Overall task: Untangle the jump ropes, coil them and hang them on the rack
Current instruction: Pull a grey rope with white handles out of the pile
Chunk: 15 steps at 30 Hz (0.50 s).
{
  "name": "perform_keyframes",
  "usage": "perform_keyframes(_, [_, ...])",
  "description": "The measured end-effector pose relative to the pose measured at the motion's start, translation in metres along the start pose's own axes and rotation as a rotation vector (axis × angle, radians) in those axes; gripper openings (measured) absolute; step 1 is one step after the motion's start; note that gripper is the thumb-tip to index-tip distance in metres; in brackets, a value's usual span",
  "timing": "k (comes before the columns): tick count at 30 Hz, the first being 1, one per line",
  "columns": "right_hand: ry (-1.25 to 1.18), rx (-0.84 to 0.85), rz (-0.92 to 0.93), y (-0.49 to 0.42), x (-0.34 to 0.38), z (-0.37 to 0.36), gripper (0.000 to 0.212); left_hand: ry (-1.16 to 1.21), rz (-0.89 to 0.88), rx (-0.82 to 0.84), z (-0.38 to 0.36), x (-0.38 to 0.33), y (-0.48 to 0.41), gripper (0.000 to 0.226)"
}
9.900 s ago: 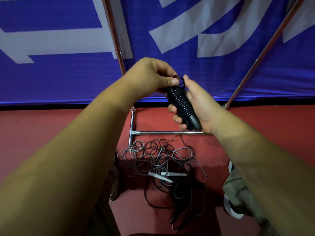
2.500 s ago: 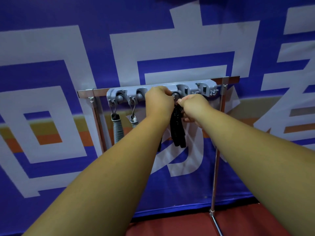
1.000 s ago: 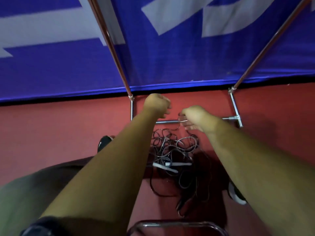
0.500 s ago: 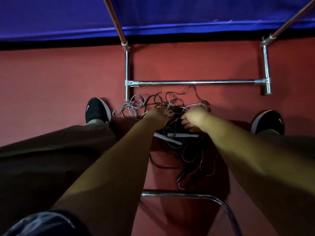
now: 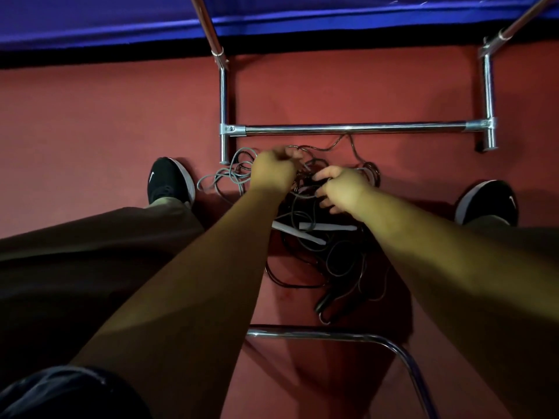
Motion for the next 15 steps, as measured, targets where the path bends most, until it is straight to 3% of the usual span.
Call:
perform_keyframes(3, [0.061,-0.035,0.051,0.000,0.003,-0.006,0.046,0.296,-0.012,-0.021,0.002,-0.021,-0.003,0.019])
perform_keyframes(9, [0.182,-0.036,0.127,-0.006,0.000,-0.013,0.030,0.310,-0.207,-0.005,0.006,-0.066,-0.009,0.021])
perform_keyframes(12, [0.210,-0.060,0.181,-0.003,-0.001,-0.009,0.010,0.342,-0.218,0.013,0.007,-0.072,-0.017,0.021])
perform_keyframes(15, [0.339,-0.138,0.162,-0.004,0.000,0.004,0.014,0.275,-0.168,0.020,0.006,-0.058,-0.024,0.031])
Point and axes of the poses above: each hand's wrist, its own y-axis away from the middle knuckle, its own z-axis out of the back of the hand, x = y × z, the point moved 9 cm from there along -y, towards the middle knuckle, and after that the axes turned 4 degrees about -z, right-handed, at the moved point
